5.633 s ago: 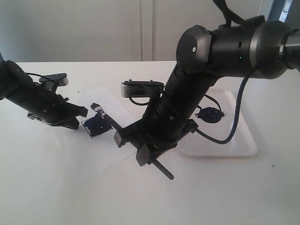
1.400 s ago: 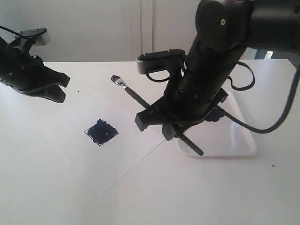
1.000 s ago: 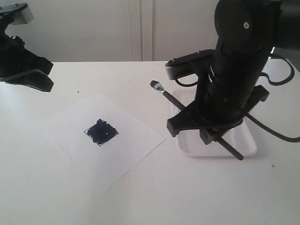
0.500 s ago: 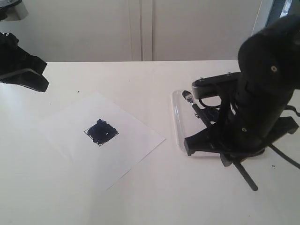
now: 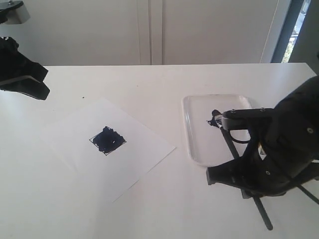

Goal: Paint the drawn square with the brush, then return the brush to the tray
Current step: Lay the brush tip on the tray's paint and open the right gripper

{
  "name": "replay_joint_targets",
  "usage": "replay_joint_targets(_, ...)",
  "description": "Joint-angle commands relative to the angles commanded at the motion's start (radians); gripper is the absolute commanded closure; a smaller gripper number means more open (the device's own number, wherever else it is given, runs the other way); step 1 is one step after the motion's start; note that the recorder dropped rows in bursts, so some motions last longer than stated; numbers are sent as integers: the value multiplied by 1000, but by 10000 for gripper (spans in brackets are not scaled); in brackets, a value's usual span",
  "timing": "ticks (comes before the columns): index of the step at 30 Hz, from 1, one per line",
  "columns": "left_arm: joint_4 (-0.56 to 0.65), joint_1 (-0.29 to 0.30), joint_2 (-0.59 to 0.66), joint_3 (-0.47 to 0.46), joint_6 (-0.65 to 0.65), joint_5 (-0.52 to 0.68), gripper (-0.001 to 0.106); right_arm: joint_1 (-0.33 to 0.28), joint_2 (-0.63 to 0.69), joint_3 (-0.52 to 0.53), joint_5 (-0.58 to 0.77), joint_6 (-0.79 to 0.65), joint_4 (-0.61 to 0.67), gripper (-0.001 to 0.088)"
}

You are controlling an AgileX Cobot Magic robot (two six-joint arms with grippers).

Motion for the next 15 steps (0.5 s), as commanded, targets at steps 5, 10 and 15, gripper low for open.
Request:
replay_joint_targets(5,0,0,0,0,0,12,1053,-32,21,26,-69,-61,50,868)
replay_joint_targets(10,0,0,0,0,0,20,1053,-32,84,26,-85,-72,45,868)
replay_joint_targets(15,0,0,0,0,0,27,1053,-32,129,26,-159,-63,64,868)
